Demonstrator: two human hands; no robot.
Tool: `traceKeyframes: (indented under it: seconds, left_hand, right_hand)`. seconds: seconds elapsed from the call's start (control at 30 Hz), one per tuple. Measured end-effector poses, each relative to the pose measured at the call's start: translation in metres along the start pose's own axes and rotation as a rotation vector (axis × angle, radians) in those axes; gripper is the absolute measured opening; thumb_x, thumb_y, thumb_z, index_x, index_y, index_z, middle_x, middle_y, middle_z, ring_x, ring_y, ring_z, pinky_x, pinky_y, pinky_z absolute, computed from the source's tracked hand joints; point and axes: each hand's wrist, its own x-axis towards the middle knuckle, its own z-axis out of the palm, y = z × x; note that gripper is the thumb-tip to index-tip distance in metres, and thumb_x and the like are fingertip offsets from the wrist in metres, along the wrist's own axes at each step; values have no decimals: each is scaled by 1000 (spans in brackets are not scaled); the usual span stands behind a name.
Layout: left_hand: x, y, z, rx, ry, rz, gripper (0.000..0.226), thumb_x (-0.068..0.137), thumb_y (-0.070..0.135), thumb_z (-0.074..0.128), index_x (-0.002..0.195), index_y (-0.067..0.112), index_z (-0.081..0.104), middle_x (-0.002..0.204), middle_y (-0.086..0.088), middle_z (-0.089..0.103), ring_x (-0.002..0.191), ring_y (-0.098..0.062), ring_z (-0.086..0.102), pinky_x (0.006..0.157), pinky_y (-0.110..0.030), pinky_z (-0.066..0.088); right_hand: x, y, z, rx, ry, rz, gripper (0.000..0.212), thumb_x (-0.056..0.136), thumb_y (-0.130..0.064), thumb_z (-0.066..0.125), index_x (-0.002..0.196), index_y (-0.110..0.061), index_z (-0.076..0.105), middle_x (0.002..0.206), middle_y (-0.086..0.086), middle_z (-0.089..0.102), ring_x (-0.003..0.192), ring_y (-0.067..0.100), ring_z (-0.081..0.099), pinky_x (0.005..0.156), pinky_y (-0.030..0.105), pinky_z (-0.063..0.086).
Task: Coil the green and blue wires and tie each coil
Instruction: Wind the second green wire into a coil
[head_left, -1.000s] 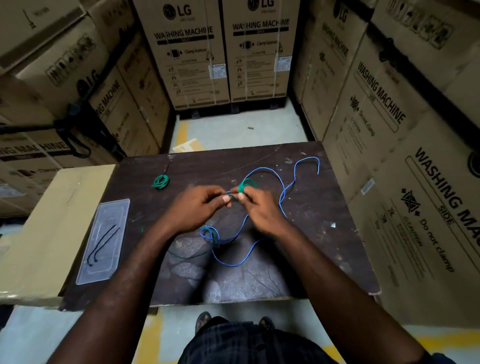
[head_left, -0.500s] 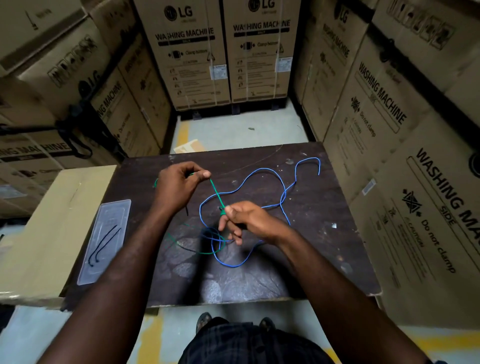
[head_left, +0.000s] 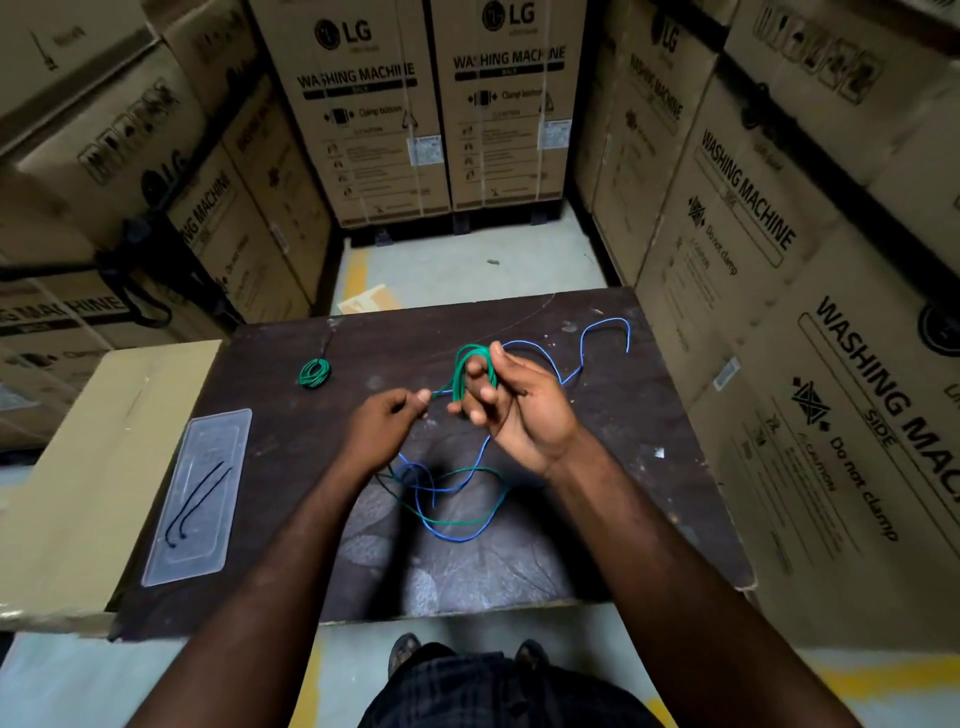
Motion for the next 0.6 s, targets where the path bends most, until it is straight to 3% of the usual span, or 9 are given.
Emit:
traceKeyframes:
  seconds: [0.1, 0.2, 0.3, 0.43, 0.53, 0.6]
  left_hand:
    - [-6, 2, 6, -50, -80, 14, 38, 90, 45, 57, 63, 19, 63, 60, -2, 55, 60, -9, 42, 62, -30, 33]
    - [-13, 4, 11, -155, -219, 20, 36, 84, 46, 60, 62, 18, 66, 60, 5, 52, 63, -8, 40, 65, -29, 31]
    - [-17, 4, 11, -175, -297, 24, 39, 82, 52, 61, 68, 16, 69, 64, 0, 55, 66, -12, 42, 67, -29, 31]
    - [-20, 9, 8, -166, -368, 73, 31, 92, 30, 62, 65, 16, 70, 56, 13, 57, 58, 3, 44, 65, -26, 35]
    - [-21, 8, 4, -140, -397, 124, 42, 83, 59, 59, 75, 20, 72, 67, -5, 56, 69, -12, 45, 69, -31, 36]
    - [-21, 8, 1, -105, -395, 146, 47, 79, 66, 55, 78, 21, 71, 70, -13, 56, 70, -14, 45, 69, -35, 38]
  right_hand:
    - [8, -1, -3, 43, 28, -101, 38, 101, -25, 27, 96, 1, 54, 72, 8, 69, 67, 25, 69, 77, 33, 57]
    - [13, 3, -7, 12, 44, -193, 37, 103, -22, 26, 103, 4, 52, 93, 16, 72, 87, 32, 70, 86, 35, 55]
    - [18, 11, -12, -147, 82, -257, 35, 104, -20, 27, 106, 4, 52, 99, 17, 71, 92, 32, 69, 90, 35, 52]
    - [31, 25, -27, -457, 223, -322, 28, 103, -17, 30, 105, -2, 53, 105, 22, 66, 89, 21, 70, 91, 32, 51]
    - [31, 38, -43, -804, 302, -330, 27, 101, -25, 37, 106, -8, 58, 103, 10, 72, 98, 15, 68, 94, 28, 48]
    - [27, 42, -54, -1032, 306, -313, 28, 102, -23, 39, 108, -5, 60, 102, 6, 73, 99, 9, 66, 92, 19, 45]
